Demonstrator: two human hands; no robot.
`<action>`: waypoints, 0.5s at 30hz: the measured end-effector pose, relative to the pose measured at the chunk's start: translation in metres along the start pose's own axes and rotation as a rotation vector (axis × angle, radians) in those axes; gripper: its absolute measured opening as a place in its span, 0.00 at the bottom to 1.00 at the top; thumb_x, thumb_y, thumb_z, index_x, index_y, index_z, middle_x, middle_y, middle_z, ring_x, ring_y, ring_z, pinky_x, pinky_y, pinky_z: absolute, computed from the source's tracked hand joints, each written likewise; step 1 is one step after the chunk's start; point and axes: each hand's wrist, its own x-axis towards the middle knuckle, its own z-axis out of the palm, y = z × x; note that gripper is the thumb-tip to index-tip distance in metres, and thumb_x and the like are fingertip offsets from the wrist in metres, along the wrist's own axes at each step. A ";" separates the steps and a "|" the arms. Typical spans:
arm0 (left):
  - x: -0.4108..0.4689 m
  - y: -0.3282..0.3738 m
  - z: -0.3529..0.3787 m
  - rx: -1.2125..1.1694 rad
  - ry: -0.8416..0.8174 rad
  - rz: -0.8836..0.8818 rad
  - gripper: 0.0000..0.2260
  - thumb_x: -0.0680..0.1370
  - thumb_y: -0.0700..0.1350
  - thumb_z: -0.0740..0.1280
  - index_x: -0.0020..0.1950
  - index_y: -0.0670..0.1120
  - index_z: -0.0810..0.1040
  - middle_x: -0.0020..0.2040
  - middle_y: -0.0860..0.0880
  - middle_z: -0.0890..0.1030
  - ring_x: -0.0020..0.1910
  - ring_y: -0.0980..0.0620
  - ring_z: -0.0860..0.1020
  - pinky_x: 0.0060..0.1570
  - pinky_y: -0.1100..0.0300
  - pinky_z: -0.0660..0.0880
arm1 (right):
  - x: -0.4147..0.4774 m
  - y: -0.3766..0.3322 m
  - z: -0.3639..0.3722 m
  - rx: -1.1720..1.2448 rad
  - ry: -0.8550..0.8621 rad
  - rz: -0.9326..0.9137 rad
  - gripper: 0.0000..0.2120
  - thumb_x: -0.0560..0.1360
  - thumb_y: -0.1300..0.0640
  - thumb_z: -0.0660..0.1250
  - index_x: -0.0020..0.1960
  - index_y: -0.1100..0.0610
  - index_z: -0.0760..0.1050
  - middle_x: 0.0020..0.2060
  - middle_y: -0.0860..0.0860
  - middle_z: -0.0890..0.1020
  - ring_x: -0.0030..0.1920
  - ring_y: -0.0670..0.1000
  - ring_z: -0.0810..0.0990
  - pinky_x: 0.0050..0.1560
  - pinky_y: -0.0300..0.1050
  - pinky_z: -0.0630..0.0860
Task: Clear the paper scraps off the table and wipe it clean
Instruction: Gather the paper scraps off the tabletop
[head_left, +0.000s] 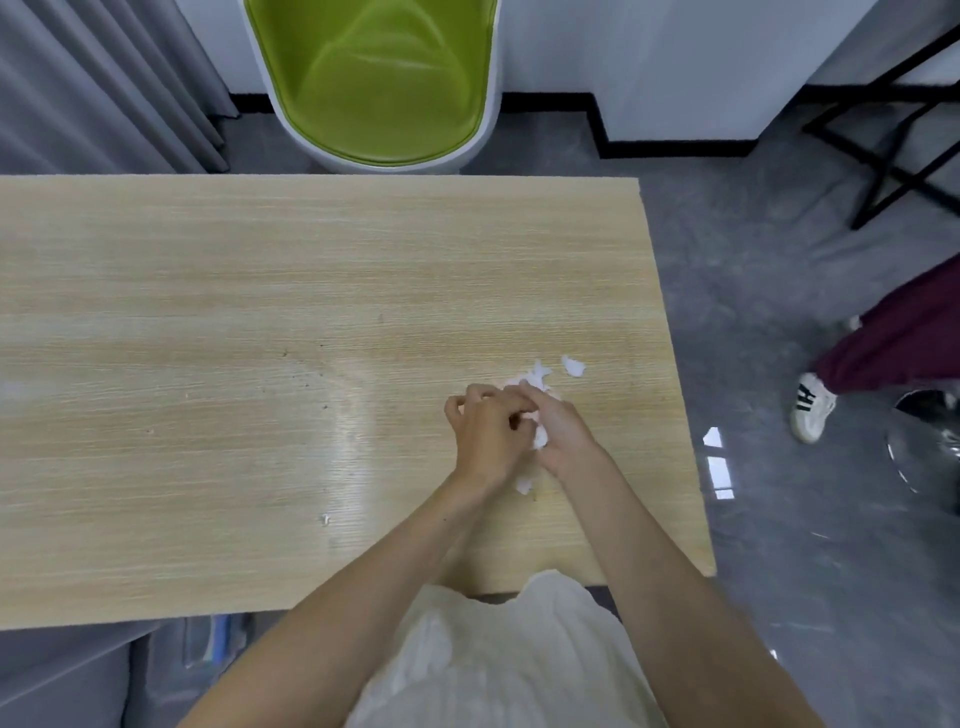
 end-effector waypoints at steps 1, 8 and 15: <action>0.001 -0.001 0.002 -0.004 -0.062 -0.013 0.09 0.75 0.42 0.66 0.47 0.55 0.84 0.44 0.60 0.78 0.55 0.57 0.65 0.57 0.59 0.53 | -0.001 -0.002 -0.005 -0.040 0.070 -0.030 0.10 0.78 0.56 0.64 0.48 0.63 0.78 0.43 0.58 0.82 0.42 0.53 0.82 0.42 0.45 0.78; 0.045 -0.027 0.000 0.085 -0.222 0.058 0.21 0.75 0.46 0.71 0.67 0.48 0.73 0.60 0.49 0.69 0.63 0.46 0.65 0.62 0.54 0.68 | 0.000 -0.032 -0.033 -0.555 0.487 -0.323 0.03 0.73 0.62 0.70 0.45 0.60 0.77 0.38 0.53 0.78 0.32 0.50 0.74 0.22 0.31 0.66; 0.074 -0.011 0.025 0.480 -0.368 0.189 0.25 0.75 0.43 0.68 0.70 0.50 0.66 0.61 0.45 0.66 0.60 0.45 0.67 0.46 0.53 0.72 | 0.036 -0.045 -0.041 -1.173 0.518 -0.515 0.18 0.73 0.49 0.69 0.59 0.52 0.68 0.57 0.50 0.76 0.52 0.55 0.77 0.48 0.49 0.75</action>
